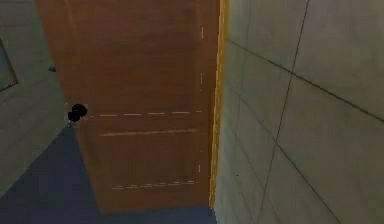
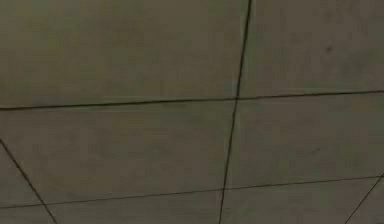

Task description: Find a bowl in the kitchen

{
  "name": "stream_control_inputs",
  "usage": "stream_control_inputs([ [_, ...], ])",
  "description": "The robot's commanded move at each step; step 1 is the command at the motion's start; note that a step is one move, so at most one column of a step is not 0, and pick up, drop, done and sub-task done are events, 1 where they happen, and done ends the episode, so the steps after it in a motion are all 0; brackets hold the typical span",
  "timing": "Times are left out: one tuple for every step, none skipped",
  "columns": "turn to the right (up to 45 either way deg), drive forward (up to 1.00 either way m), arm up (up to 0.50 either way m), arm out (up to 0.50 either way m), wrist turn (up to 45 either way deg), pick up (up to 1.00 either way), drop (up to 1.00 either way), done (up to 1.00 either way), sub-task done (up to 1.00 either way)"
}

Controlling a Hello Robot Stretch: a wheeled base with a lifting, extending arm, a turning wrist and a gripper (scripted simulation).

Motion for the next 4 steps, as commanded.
stream_control_inputs([
  [-45.0,0.00,0.00,0.00,0.0,0.00,0.00,0.00,0.00],
  [0.0,1.00,0.00,0.00,0.0,0.00,0.00,0.00,0.00],
  [0.0,0.40,0.00,0.00,0.0,0.00,0.00,0.00,0.00],
  [33.0,0.00,0.00,0.00,0.0,0.00,0.00,0.00,0.00],
])
